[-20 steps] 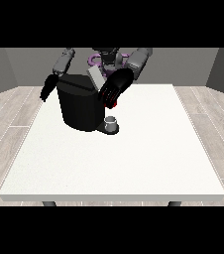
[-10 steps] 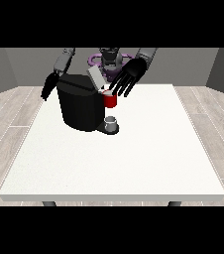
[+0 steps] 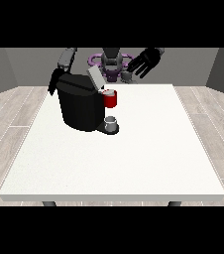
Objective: Insert the coffee pod into the coffee machine and close the lid
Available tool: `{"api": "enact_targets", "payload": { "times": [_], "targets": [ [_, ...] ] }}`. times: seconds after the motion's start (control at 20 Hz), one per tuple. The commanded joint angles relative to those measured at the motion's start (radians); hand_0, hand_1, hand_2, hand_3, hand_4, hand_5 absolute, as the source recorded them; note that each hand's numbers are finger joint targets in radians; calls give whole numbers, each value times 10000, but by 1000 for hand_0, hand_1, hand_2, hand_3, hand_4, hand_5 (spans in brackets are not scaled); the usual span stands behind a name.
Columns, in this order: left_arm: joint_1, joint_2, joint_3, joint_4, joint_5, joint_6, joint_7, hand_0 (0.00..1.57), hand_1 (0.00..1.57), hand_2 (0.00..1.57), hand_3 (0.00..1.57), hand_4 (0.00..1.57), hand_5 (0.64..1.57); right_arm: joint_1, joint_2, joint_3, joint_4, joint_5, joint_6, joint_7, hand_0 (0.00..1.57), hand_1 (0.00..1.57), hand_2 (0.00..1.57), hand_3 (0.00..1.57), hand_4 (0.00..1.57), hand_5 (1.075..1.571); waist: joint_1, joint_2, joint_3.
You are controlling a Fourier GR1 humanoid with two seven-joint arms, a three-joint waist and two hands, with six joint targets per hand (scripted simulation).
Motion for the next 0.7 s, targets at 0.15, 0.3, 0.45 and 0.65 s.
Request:
{"api": "enact_targets", "payload": {
  "times": [0.15, 0.3, 0.45, 0.65],
  "targets": [
    [2499, -2125, 2058, 262, 2845, -207, -634, 0, 0, 0, 0, 69, 1571, 1367, 249, -124, 115, -12, -314, -214, 0, 0, 0, 0, 0, 1571, 1293, -1962, -11],
    [3784, -2175, 1927, 385, 2819, -445, -741, 0, 0, 0, 0, 419, 1571, 1546, -63, -63, -441, -348, 447, 169, 0, 0, 0, 0, 0, 1571, 1334, -3000, 1],
    [4193, -2092, 1908, 357, 2882, -637, -362, 0, 0, 0, 0, 372, 1571, 1444, 389, 384, -973, -469, 709, 181, 0, 0, 0, 0, 0, 1571, 1518, -3616, 6],
    [5136, -2373, 1592, 265, 2742, -328, -767, 0, 0, 0, 0, 386, 1571, 771, 2, 709, -1579, -700, 1668, 429, 0, 0, 0, 0, 0, 1571, 1733, -3538, 7]
  ]
}}
